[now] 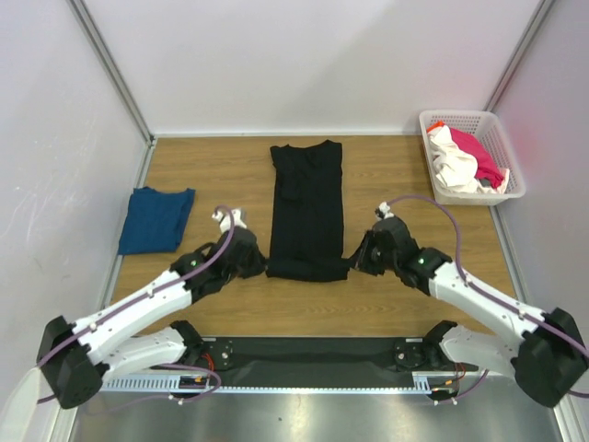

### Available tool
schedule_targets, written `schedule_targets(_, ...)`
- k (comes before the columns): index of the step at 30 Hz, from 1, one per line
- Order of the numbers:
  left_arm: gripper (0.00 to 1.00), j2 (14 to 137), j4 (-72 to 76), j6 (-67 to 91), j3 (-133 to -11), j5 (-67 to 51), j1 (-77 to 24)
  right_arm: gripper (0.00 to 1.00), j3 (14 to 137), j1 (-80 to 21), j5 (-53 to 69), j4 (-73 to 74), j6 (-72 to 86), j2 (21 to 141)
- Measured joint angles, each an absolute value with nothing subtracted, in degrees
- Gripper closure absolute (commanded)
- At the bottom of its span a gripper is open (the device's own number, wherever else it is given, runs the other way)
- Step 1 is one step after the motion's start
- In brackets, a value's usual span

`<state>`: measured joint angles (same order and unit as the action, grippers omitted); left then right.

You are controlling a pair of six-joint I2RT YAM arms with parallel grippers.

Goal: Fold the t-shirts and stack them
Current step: Fold the tshirt

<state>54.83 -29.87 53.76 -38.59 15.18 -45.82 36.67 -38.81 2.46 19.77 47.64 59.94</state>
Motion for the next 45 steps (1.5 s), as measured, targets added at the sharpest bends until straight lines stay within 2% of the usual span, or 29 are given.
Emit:
schedule_targets(9,1.00,68.12,-21.82,43.42,-47.27,13.17,-38.61,1.00,47.03,-32.62,6.02,14.74,37.26,72.25)
schedule_targets(19,1.00,77.36,-17.06,38.63,-53.17,10.11,-33.95,1.00,57.06,-25.23,13.21,9.69,30.17,85.38)
schedule_targets(31,1.00,88.88,-11.86,35.92,-58.28,4.01,-28.64,1.00,65.14,-23.51,17.23,7.05,25.74,99.13)
schedule_targets(38,1.00,94.43,-10.63,35.83,-59.02,2.52,-27.16,1.00,65.39,-21.76,16.99,7.18,25.17,101.71)
schedule_targets(45,1.00,94.74,-9.52,35.33,-59.70,1.48,-25.67,1.00,65.39,-20.49,16.99,7.03,25.10,101.60)
